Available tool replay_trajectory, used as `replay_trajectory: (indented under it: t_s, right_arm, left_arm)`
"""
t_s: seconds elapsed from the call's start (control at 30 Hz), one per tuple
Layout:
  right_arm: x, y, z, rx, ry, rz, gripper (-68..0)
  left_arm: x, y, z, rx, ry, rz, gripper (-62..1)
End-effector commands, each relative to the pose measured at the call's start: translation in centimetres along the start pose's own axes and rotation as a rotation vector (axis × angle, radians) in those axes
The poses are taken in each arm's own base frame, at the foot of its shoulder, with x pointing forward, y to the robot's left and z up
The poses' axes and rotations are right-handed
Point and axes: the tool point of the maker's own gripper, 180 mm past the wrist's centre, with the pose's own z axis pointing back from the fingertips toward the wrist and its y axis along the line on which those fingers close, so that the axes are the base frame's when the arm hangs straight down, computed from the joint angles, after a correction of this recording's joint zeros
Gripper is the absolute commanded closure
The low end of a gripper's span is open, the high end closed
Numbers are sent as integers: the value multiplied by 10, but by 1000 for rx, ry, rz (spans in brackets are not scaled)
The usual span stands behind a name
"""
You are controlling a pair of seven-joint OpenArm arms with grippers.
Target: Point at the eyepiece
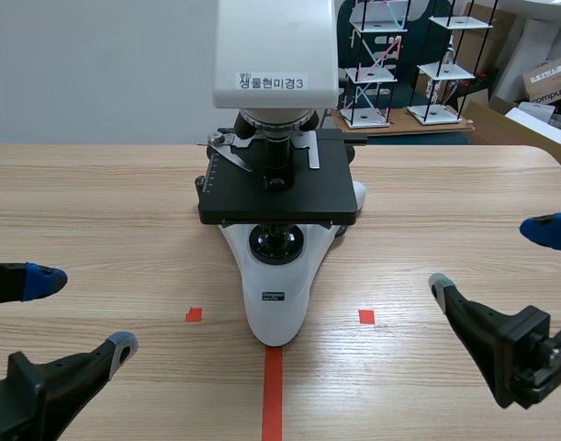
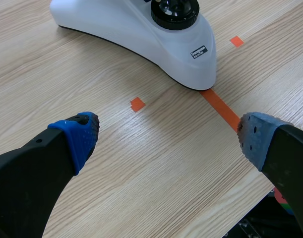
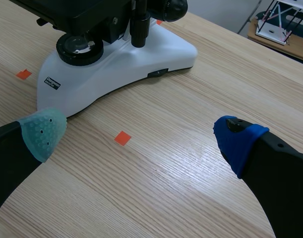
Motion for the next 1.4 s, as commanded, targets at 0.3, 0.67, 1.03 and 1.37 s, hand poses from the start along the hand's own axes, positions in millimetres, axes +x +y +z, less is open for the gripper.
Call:
replay_trajectory:
  t_s: [0.3,0.67,1.03,1.37]
  right_arm:
    - [11,-1,-3,11,-37,-9,-429]
    - [56,-2,-3,22,-134,24,-3]
    - [161,-16,11,-122,-264,231,-4]
    - [210,-42,11,-167,-342,223,-4]
  left_arm:
    - [8,0,-1,7,-34,12,-590]
    - [8,0,-1,7,-34,12,-590]
    - [8,0,-1,7,-33,12,-590]
    - [8,0,-1,7,-34,12,-590]
